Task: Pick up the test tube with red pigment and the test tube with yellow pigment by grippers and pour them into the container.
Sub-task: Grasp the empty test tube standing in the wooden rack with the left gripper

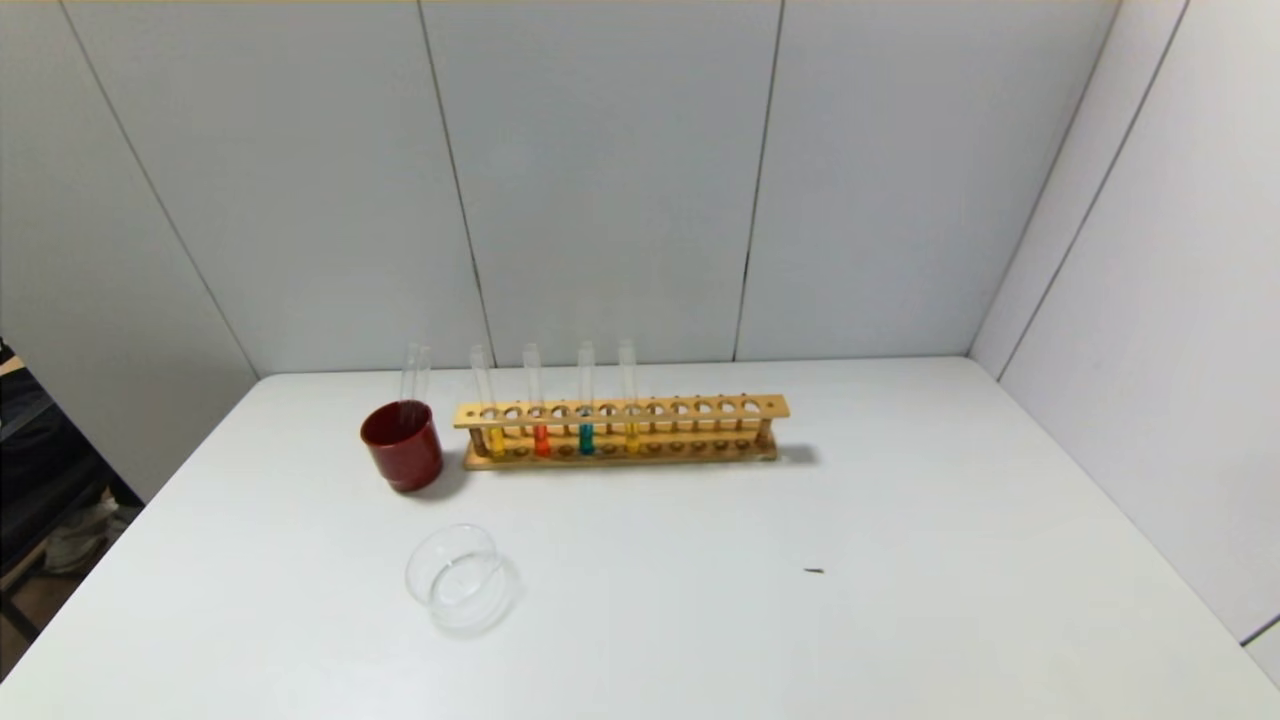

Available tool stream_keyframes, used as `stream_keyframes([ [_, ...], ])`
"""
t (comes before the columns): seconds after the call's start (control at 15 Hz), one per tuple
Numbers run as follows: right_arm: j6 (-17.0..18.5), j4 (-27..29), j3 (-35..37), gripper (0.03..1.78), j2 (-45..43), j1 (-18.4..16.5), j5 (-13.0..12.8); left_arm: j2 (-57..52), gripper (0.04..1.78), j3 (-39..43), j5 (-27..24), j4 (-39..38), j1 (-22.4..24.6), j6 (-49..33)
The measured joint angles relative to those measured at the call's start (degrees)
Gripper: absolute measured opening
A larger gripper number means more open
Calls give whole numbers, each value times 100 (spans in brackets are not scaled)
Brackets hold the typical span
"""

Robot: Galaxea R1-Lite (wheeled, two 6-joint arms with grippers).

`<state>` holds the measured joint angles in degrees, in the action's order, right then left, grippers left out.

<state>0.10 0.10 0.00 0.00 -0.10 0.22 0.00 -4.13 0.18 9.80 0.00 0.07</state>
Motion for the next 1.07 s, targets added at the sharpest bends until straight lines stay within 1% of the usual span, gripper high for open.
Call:
stream_keyframes([
  [0.47, 0, 0, 0, 175, 0, 0, 2, 0, 175, 0, -7, -7, 0, 22],
  [0.6, 0, 0, 0, 175, 0, 0, 2, 0, 175, -2, -18, -16, -5, 160],
  [0.73, 0, 0, 0, 175, 0, 0, 0, 10, 175, -38, -200, -24, -11, 345],
  [0.8, 0, 0, 0, 175, 0, 0, 0, 29, 175, -160, -384, -10, -11, 375],
  [0.87, 0, 0, 0, 175, 0, 0, 0, 84, 175, -446, -630, 45, -11, 340],
  [1.0, 0, 0, 0, 175, 0, 0, 2, 388, 175, -1179, -1018, 210, -11, 246],
  [1.07, 0, 0, 0, 175, 0, 0, 0, 717, 175, -1602, -1125, 271, -16, 218],
])
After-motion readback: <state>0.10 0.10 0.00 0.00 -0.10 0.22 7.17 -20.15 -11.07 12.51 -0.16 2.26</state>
